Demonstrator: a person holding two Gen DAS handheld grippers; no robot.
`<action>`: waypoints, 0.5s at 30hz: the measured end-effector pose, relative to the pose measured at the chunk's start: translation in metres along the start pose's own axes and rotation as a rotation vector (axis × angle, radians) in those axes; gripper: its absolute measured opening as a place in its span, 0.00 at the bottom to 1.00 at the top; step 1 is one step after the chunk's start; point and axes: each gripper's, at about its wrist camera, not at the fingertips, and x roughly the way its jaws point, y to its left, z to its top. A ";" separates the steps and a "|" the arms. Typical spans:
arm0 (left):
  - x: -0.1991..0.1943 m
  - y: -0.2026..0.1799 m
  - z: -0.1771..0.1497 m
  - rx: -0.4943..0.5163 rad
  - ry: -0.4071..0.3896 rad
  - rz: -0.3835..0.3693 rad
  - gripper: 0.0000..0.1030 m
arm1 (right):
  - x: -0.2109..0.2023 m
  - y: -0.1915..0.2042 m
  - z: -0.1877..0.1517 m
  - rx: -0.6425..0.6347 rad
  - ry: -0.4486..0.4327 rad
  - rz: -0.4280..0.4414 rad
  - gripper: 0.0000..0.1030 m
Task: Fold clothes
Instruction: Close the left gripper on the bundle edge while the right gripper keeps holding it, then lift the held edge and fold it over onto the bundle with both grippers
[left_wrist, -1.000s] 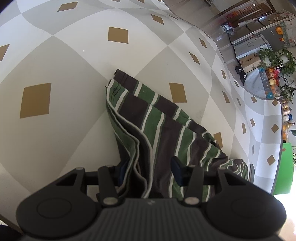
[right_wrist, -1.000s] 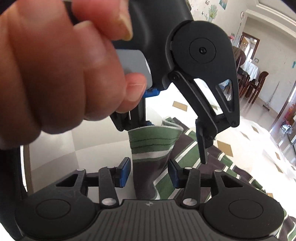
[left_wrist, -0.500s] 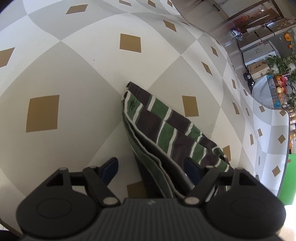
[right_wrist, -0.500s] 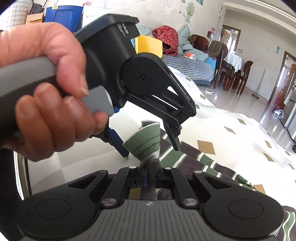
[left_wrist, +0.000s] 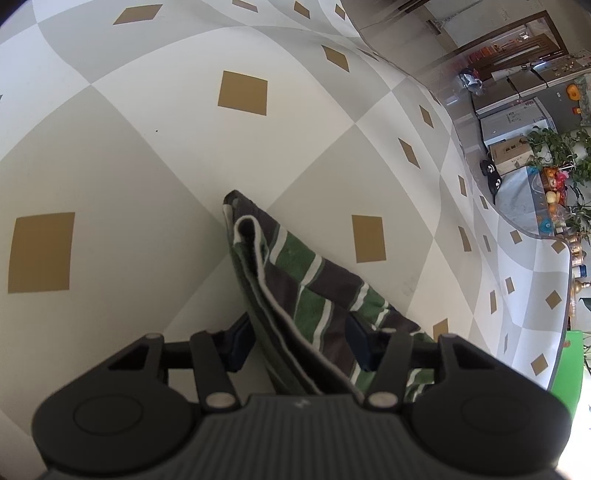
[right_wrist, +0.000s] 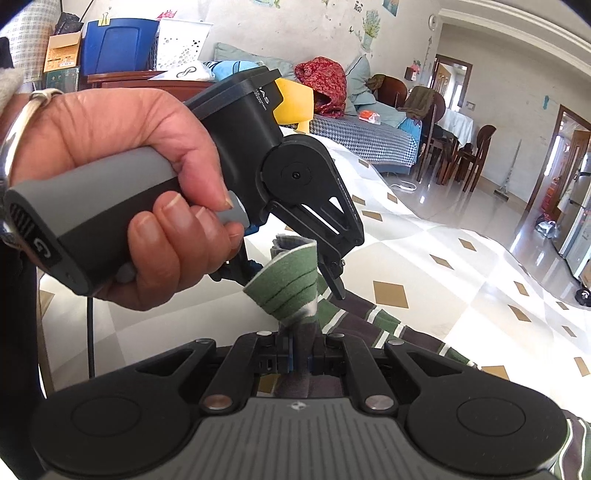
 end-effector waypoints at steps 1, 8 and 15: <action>0.000 -0.001 -0.001 0.004 -0.006 0.009 0.45 | -0.001 0.000 0.000 0.000 -0.003 -0.002 0.06; -0.001 -0.001 -0.005 0.006 -0.059 0.038 0.07 | -0.008 -0.003 -0.001 -0.004 -0.016 -0.022 0.06; -0.019 -0.017 -0.013 0.041 -0.152 -0.047 0.04 | -0.019 -0.010 -0.003 -0.015 -0.049 -0.069 0.06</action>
